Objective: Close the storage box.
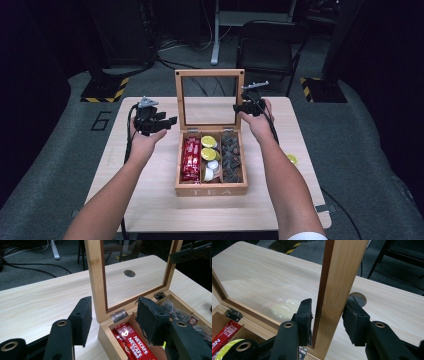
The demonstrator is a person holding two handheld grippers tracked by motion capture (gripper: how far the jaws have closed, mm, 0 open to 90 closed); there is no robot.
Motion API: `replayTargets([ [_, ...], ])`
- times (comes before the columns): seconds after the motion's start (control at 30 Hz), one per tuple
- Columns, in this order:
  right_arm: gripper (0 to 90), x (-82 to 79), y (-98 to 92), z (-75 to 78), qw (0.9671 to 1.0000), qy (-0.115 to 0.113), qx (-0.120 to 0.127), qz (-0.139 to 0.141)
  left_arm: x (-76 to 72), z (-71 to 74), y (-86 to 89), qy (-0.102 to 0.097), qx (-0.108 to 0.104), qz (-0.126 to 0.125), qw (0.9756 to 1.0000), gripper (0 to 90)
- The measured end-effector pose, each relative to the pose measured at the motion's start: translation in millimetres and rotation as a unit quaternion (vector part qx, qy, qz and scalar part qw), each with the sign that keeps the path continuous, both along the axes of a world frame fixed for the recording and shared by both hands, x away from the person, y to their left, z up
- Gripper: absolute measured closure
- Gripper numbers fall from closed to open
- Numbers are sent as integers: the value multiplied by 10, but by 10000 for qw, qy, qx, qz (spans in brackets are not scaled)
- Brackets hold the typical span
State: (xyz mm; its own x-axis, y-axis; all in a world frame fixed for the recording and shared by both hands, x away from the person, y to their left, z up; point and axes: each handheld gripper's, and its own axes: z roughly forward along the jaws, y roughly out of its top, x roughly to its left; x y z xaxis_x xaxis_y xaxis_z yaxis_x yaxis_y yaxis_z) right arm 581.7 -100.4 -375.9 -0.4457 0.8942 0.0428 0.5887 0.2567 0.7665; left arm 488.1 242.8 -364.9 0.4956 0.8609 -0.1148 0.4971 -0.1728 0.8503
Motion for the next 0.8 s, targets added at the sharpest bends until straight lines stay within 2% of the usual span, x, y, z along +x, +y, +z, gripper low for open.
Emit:
replayTargets([
  [0.1,632,-17,-11,11,10000,5,-50,-27,-2,-6,6,7,-14,24,10000,462],
  [0.27,640,-52,-39,-1,9999,-31,108,-10,-7,-6,-2,36,-5,25,10000,462],
  [0.33,641,-54,-51,-4,9999,-79,54,38,-6,-2,-7,0,4,8,10000,462],
  [0.43,643,-81,-41,0,9999,-79,116,-37,-8,9,0,17,-2,11,10000,462],
  [0.5,645,-103,-56,1,9999,-138,102,20,-1,7,9,7,6,29,10000,462],
  [0.8,646,-293,-78,26,9995,-281,88,83,4,72,-8,-46,10,51,10000,462],
])
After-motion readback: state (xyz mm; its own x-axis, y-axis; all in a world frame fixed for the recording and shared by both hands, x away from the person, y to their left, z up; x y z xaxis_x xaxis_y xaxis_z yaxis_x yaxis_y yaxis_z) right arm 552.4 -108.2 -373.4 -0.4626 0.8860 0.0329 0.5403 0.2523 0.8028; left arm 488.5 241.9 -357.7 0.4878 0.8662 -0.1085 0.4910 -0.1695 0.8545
